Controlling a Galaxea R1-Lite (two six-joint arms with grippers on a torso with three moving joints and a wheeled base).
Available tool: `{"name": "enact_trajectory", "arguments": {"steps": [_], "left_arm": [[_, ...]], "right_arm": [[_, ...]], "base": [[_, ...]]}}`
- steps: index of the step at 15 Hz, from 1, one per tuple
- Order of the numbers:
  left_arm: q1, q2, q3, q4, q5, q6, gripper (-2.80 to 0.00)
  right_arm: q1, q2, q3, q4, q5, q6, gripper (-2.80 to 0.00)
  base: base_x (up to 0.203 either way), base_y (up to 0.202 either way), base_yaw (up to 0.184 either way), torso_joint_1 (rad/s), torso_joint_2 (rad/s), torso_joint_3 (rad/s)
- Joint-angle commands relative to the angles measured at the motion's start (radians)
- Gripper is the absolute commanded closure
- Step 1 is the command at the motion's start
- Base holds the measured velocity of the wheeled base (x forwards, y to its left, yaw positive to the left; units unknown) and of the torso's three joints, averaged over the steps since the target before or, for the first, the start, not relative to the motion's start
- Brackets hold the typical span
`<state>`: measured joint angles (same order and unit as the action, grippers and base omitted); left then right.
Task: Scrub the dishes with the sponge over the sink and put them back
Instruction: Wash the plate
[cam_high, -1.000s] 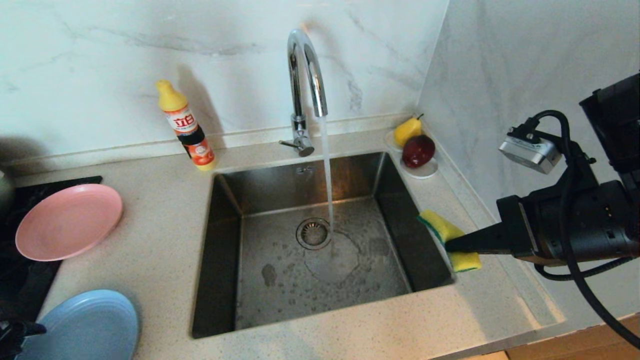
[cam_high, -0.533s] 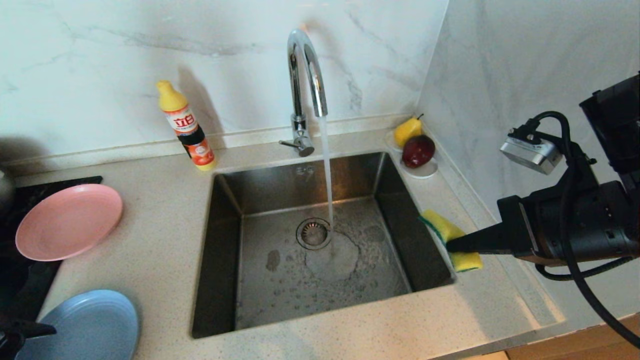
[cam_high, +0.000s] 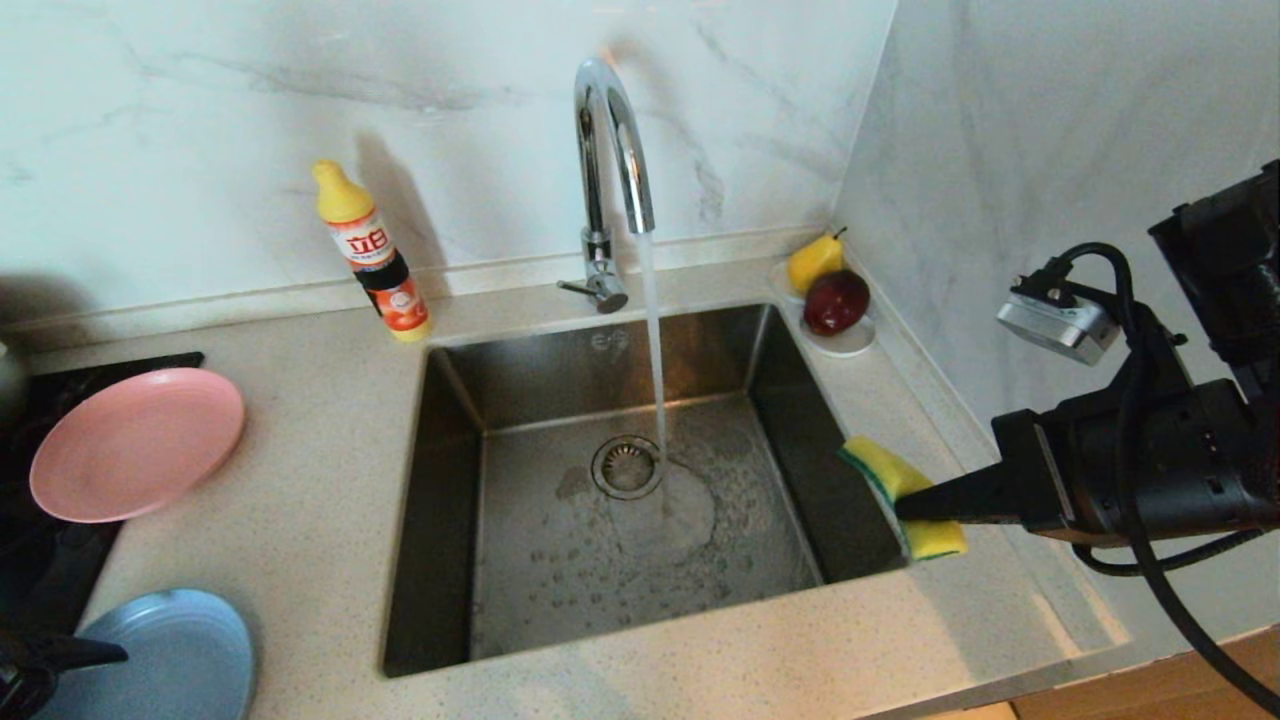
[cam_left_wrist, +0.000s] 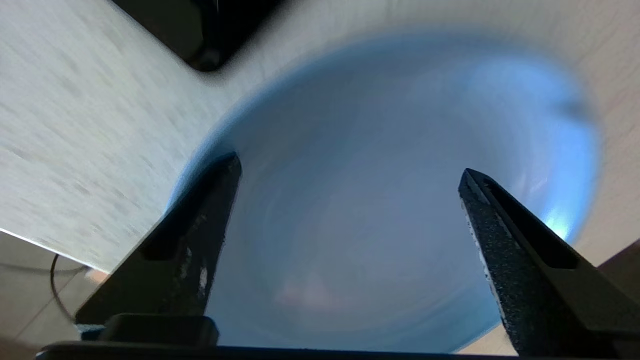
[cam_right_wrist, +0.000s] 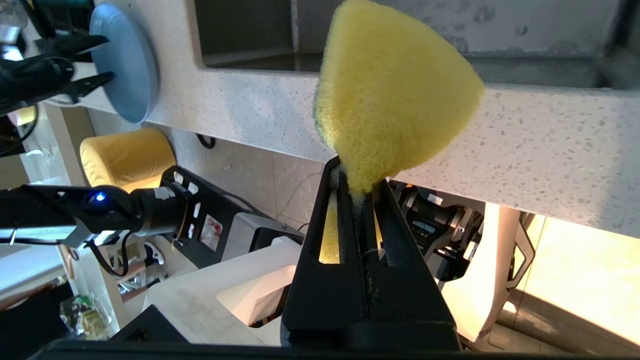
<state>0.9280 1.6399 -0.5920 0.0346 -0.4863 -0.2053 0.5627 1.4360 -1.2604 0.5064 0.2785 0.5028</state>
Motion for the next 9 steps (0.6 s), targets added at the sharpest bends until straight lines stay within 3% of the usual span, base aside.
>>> {"name": "enact_trajectory", "arguments": {"steps": [1, 5, 9], "left_arm": [[0.018, -0.044, -0.05, 0.035, -0.007, -0.007, -2.8], [0.013, -0.171, -0.125, 0.194, -0.02, -0.01, -2.8], [0.03, -0.167, -0.131, 0.202, 0.029, 0.011, -2.8]], "right_arm": [[0.0, 0.0, 0.004, 0.003, 0.002, -0.004, 0.0], [0.002, -0.005, 0.011, -0.02, 0.002, -0.003, 0.0], [-0.003, -0.015, 0.041, -0.042, 0.002, -0.003, 0.0]], "base": [[0.0, 0.0, 0.0, 0.0, 0.0, 0.0], [0.0, 0.0, 0.0, 0.0, 0.0, 0.0], [0.0, 0.0, 0.0, 0.0, 0.0, 0.0]]}}
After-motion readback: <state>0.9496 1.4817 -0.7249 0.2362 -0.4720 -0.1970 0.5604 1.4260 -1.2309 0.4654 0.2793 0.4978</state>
